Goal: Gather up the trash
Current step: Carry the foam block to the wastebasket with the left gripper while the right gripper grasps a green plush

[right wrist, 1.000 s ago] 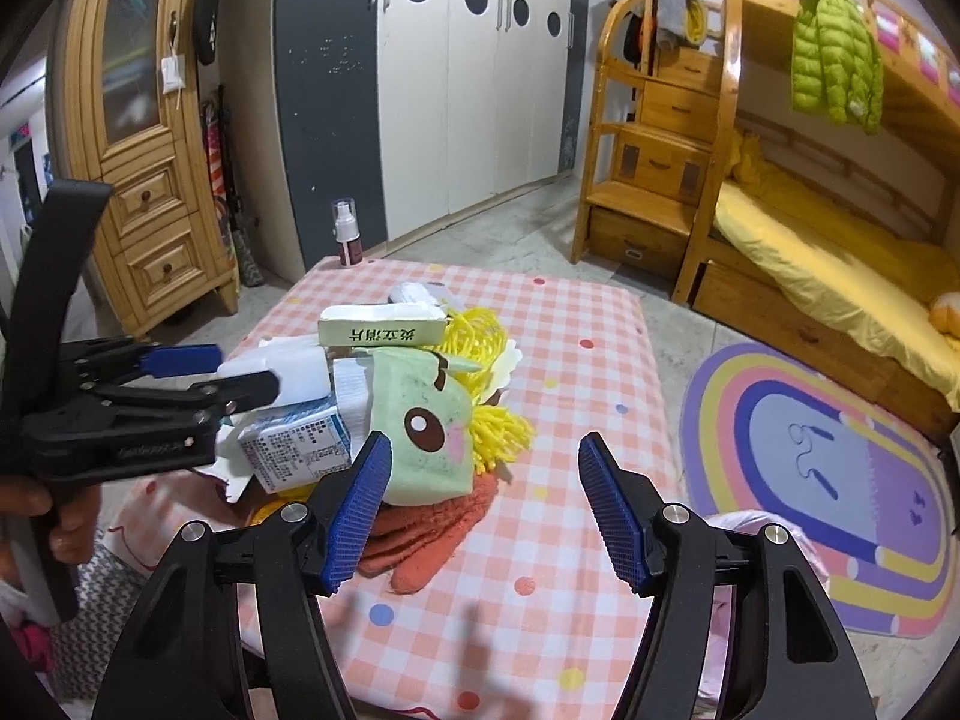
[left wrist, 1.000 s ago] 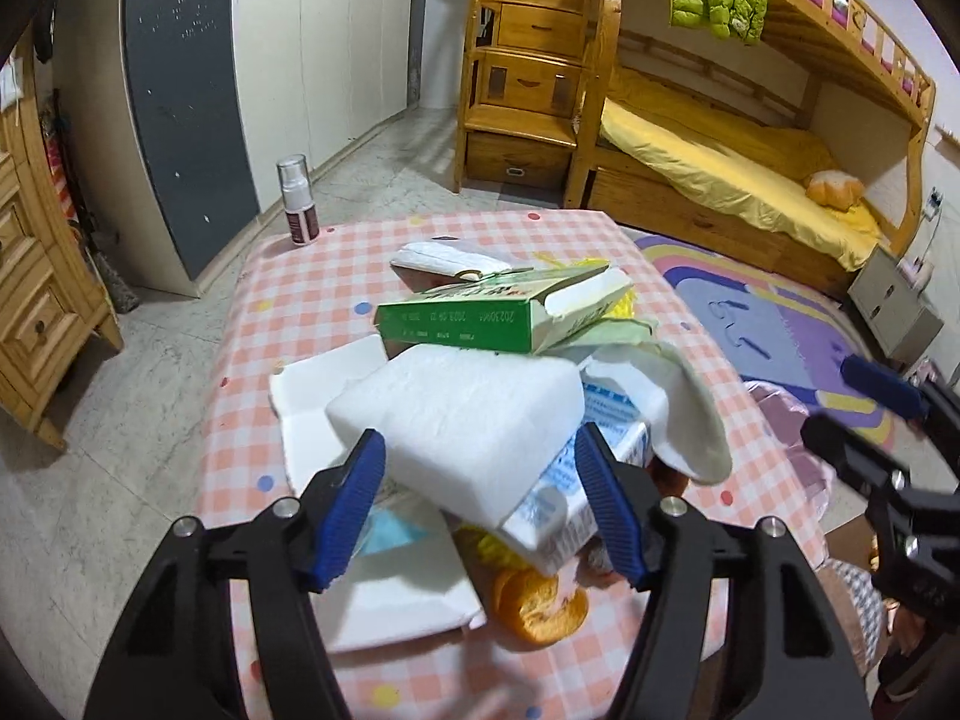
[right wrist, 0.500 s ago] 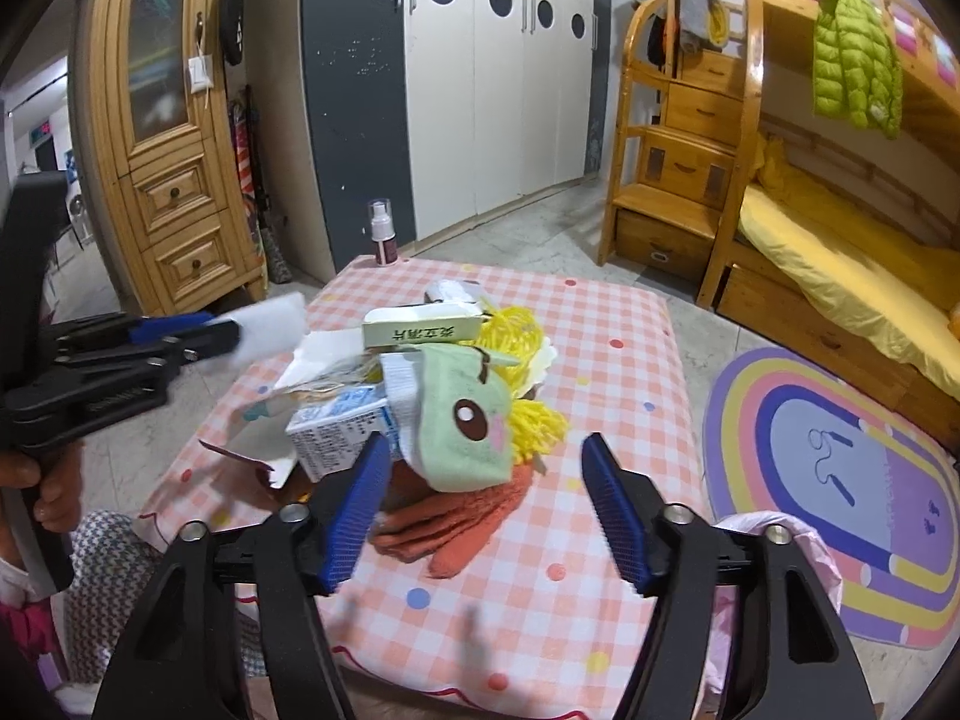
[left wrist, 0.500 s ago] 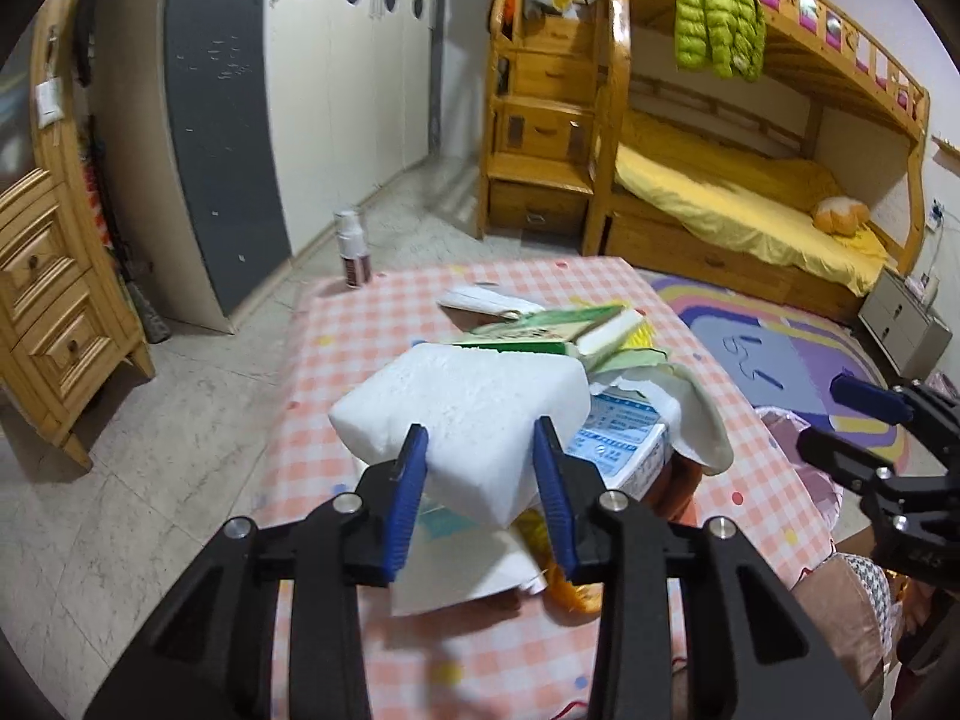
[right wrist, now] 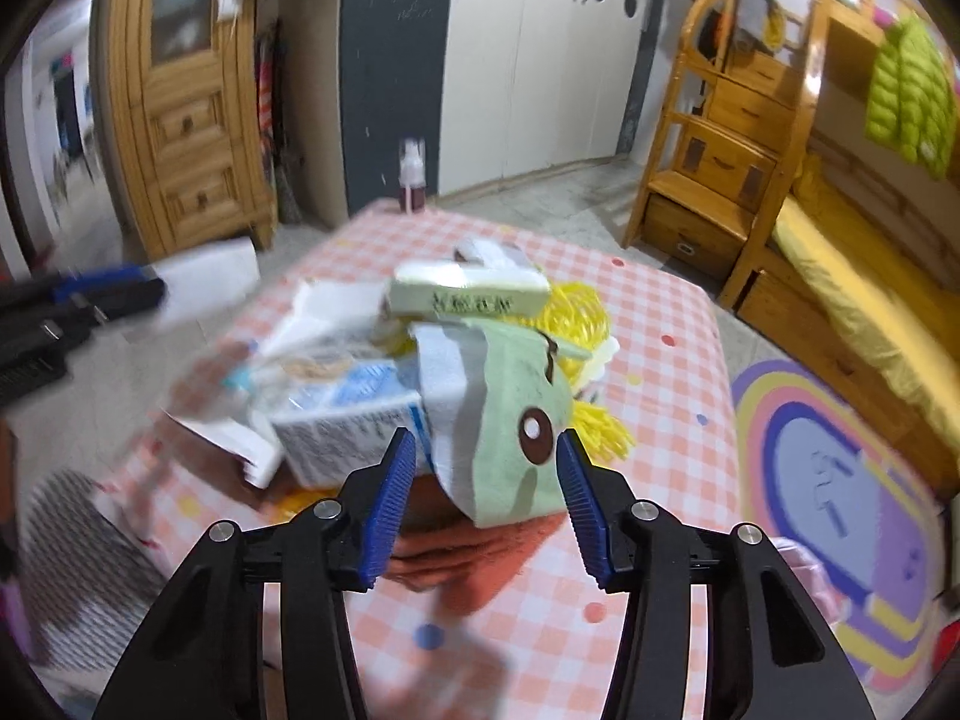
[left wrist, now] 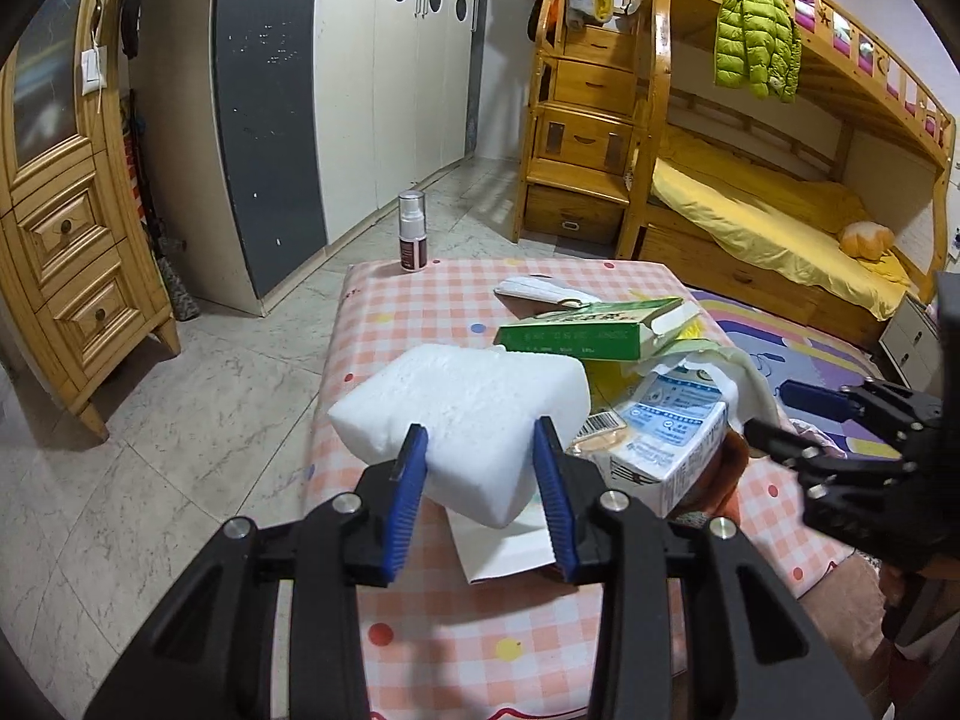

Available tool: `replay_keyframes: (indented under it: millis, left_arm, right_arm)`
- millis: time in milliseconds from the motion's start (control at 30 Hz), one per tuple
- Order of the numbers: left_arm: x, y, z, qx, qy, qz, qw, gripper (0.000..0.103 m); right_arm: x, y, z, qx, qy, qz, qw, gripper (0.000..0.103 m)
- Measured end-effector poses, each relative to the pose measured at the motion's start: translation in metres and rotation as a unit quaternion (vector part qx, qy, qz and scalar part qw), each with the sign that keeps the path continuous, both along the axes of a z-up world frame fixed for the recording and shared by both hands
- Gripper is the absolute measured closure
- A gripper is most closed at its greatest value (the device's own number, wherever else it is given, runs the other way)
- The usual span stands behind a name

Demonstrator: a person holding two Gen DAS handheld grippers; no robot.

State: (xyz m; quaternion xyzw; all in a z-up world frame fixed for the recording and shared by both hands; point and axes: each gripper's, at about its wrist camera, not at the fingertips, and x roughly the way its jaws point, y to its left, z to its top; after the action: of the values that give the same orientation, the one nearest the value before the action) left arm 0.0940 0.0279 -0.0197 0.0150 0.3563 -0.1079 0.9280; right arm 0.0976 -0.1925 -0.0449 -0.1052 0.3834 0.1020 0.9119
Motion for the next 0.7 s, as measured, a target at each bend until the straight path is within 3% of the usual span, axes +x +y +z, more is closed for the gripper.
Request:
replay_keyframes:
  millis: [133, 267, 333, 500, 700]
  left_arm:
    - [0.0, 0.0, -0.004, -0.006, 0.005, -0.003, 1.0, 0.068]
    - [-0.003, -0.002, -0.006, -0.009, 0.007, -0.004, 0.9999, 0.068]
    - [-0.006, -0.002, -0.004, -0.01, 0.006, -0.004, 0.9999, 0.068]
    - [-0.01, -0.006, 0.004, -0.012, -0.003, -0.008, 0.9999, 0.068]
    - [-0.017, -0.019, 0.016, -0.017, -0.015, -0.024, 0.9995, 0.068]
  right_arm:
    - [0.0, 0.001, -0.013, -0.028, 0.005, 0.0, 1.0, 0.054]
    - [-0.003, -0.003, -0.009, -0.031, -0.009, -0.008, 0.999, 0.092]
    - [-0.003, -0.008, -0.001, -0.011, -0.014, -0.013, 1.0, 0.099]
    - [-0.004, -0.035, 0.043, 0.08, -0.043, -0.035, 0.995, 0.101]
    - [-0.021, -0.06, 0.082, 0.106, -0.077, -0.07, 0.989, 0.101]
